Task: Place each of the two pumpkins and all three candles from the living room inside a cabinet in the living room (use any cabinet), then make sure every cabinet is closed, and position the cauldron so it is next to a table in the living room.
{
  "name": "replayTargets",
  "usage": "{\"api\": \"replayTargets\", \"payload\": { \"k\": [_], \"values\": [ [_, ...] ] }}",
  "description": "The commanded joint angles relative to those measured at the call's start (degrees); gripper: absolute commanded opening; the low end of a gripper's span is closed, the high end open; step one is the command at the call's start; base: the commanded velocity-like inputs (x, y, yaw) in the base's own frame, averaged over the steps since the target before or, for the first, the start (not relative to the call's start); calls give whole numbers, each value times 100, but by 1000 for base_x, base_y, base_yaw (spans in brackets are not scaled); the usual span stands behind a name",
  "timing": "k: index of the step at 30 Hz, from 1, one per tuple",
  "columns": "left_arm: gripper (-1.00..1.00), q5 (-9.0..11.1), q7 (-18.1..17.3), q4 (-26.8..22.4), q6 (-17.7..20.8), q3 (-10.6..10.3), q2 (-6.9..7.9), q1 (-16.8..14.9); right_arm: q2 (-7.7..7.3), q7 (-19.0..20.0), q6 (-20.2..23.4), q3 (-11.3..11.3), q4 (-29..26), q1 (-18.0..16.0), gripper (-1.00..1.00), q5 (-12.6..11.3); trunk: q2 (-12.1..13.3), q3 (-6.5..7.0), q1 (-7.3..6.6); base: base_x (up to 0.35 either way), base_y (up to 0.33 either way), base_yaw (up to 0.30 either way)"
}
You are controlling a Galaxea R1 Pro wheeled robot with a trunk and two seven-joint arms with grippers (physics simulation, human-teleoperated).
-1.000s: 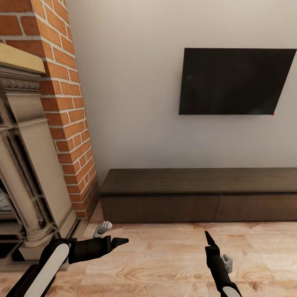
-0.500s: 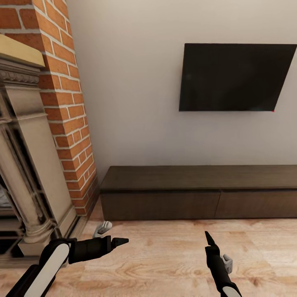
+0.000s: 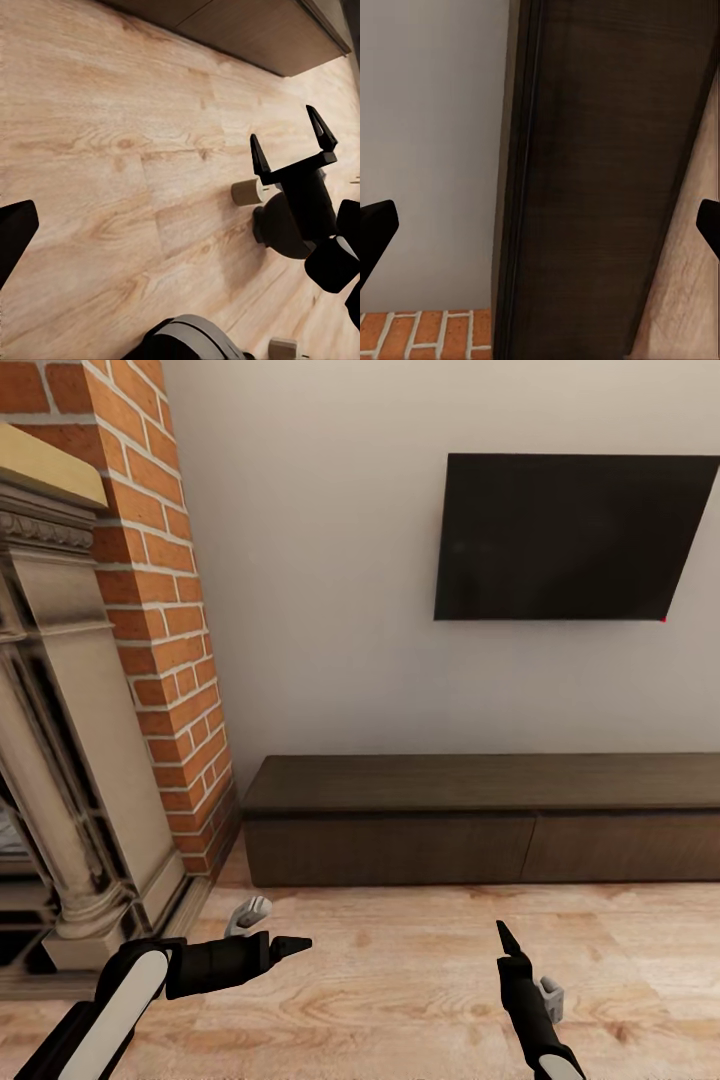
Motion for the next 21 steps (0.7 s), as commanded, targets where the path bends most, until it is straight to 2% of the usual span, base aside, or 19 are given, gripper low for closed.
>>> {"api": "replayTargets", "payload": {
  "k": [1,10,21],
  "values": [
    [100,-49,-53,0,8,-3,3,-4,-1,21,-11,10,4,-3,100,-31,-4,-6,-1,0,0,0],
    [100,-43,-53,-1,8,-3,3,-4,-1,21,-20,10,4,-3,100,-22,-4,-6,-1,8,0,0],
    [100,-49,-52,16,8,-9,3,-4,-1,18,-37,10,4,-3,100,-14,-4,-6,-1,170,0,0]
  ]
}}
